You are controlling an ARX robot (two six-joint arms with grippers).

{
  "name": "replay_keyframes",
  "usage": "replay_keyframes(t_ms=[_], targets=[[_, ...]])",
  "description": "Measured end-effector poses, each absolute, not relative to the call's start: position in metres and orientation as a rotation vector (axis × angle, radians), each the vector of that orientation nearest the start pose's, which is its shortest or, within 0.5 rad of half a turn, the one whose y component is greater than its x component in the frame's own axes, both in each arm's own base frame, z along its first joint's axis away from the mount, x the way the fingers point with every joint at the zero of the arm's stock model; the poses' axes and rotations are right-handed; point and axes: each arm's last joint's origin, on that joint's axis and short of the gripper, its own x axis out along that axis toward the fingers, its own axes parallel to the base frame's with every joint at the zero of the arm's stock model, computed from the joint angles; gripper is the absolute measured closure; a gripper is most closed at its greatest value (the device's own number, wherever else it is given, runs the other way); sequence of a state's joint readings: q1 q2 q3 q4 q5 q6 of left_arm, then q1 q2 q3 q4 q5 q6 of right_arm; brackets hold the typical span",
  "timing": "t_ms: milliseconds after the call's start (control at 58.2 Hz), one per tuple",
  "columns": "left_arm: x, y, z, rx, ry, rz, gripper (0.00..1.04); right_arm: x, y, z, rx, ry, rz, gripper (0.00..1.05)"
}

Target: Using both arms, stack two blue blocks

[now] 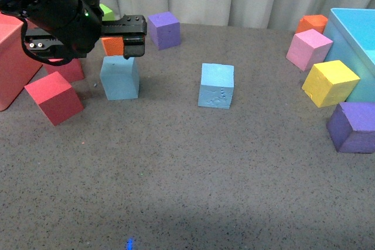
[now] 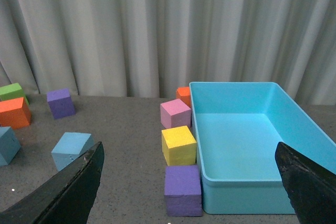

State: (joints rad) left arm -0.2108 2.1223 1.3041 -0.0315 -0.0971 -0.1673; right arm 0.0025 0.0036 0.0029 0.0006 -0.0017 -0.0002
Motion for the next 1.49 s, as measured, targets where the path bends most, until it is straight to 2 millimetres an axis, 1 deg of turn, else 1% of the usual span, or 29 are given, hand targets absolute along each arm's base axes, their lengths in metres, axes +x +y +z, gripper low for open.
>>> replay_keyframes(t_ms=[275, 498, 618, 721, 807, 841, 979, 1185, 1236, 1270, 1322, 1425, 1494], targets=[[0.442, -0.093, 0.1, -0.05, 0.959, -0.029, 0.07, 0.098, 0.0, 0.164, 0.0, 0.0, 0.004, 0.1], [0.455, -0.096, 0.083, -0.045, 0.997, -0.012, 0.07, 0.098, 0.0, 0.164, 0.0, 0.0, 0.004, 0.1], [0.458, -0.096, 0.076, -0.033, 1.022, 0.006, 0.23, 0.098, 0.0, 0.164, 0.0, 0.0, 0.004, 0.1], [0.458, -0.097, 0.072, -0.035, 1.037, 0.005, 0.39, 0.098, 0.0, 0.164, 0.0, 0.0, 0.004, 0.1], [0.457, -0.099, 0.073, -0.034, 1.041, 0.011, 0.49, 0.098, 0.0, 0.164, 0.0, 0.0, 0.004, 0.1], [0.457, -0.099, 0.073, -0.035, 1.04, 0.009, 0.51, 0.098, 0.0, 0.164, 0.0, 0.0, 0.004, 0.1], [0.454, -0.106, 0.08, -0.016, 1.009, 0.003, 0.57, 0.098, 0.0, 0.164, 0.0, 0.0, 0.004, 0.1], [0.441, -0.135, 0.122, -0.015, 0.948, -0.058, 0.58, 0.098, 0.0, 0.164, 0.0, 0.0, 0.004, 0.1], [0.435, -0.147, 0.136, -0.027, 0.928, -0.099, 0.58, 0.098, 0.0, 0.164, 0.0, 0.0, 0.004, 0.1], [0.433, -0.153, 0.141, -0.028, 0.917, -0.113, 0.58, 0.098, 0.0, 0.164, 0.0, 0.0, 0.004, 0.1], [0.426, -0.166, 0.152, -0.027, 0.898, -0.142, 0.58, 0.098, 0.0, 0.164, 0.0, 0.0, 0.004, 0.1], [0.415, -0.186, 0.162, -0.019, 0.895, -0.178, 0.58, 0.098, 0.0, 0.164, 0.0, 0.0, 0.004, 0.1], [0.404, -0.209, 0.163, 0.005, 0.911, -0.204, 0.58, 0.098, 0.0, 0.164, 0.0, 0.0, 0.004, 0.1]])
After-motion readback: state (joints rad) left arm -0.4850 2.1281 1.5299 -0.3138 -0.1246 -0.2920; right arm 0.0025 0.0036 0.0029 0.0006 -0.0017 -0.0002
